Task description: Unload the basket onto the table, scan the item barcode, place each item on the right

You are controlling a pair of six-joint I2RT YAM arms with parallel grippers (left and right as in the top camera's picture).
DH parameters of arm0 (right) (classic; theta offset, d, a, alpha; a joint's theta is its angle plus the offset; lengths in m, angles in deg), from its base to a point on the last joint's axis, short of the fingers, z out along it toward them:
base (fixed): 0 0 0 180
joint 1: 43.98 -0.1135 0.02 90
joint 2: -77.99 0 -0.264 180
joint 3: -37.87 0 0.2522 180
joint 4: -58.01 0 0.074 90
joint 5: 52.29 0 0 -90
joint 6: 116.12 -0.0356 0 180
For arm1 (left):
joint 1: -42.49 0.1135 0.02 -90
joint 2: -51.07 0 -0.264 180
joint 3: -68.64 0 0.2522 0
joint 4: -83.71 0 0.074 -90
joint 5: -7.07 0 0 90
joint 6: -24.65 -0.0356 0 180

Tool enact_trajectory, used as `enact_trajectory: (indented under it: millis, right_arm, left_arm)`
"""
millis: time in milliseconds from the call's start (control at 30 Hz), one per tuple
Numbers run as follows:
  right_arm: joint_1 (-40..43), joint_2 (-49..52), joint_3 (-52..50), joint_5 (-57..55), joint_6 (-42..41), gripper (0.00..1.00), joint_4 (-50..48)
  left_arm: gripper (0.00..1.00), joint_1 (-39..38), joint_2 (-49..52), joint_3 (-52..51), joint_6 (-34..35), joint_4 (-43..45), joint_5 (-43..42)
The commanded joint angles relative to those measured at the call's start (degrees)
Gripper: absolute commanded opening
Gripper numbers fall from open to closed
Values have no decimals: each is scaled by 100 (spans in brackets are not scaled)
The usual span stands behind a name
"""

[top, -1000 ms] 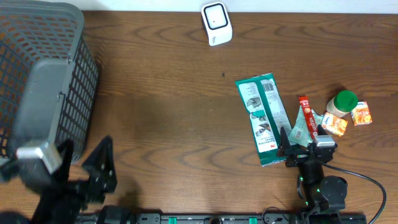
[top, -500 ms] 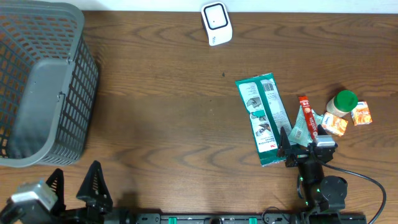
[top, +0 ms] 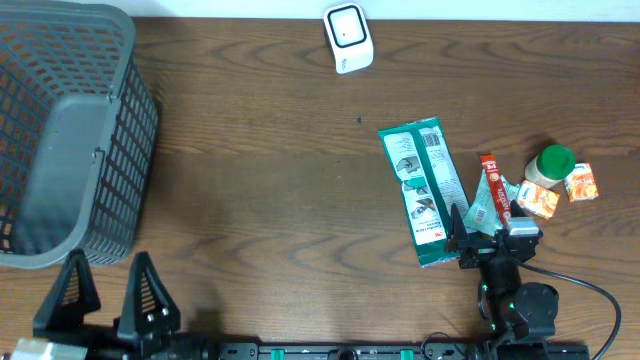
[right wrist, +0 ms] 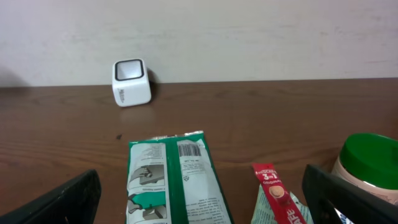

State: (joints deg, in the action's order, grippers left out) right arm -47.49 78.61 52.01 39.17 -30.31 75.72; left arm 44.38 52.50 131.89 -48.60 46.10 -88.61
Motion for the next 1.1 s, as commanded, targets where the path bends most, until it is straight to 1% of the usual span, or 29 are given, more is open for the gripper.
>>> enact_trajectory:
  millis: [0,233,367,400,433,533,600,933,1067]
  right_arm:
    - [4,-31,-9,-55,-90,99,24]
    - [4,-31,-9,-55,-92,99,24]
    - [4,-31,-9,-55,-92,99,22]
    - [4,-31,-9,-55,-92,99,24]
    - [4,-31,-9,-55,-92,99,24]
    - [4,-31,-9,-55,-92,99,22]
    - [4,-31,-9,-55,-92,99,22]
    - [4,-31,-9,-55,-92,99,24]
    - [4,-31,-9,-55,-92,99,24]
  left_arm:
    - [83,35,-129,-772,205,1093,-164]
    - [83,35,-129,-1823,219,2599,-160]
    - [83,35,-129,-2658,216,3628,-157]
    - [83,35,-129,-3032,216,4041,-157]
    - [83,35,-129,-3250,216,4271,-157]
    - [83,35,-131,-3851,216,4806,-155]
    - [83,35,-131,-4148,219,5003,-157]
    - [83,35,-133,-4933,210,5025,-111]
    - [83,42,-133,-4927,216,4221,-192]
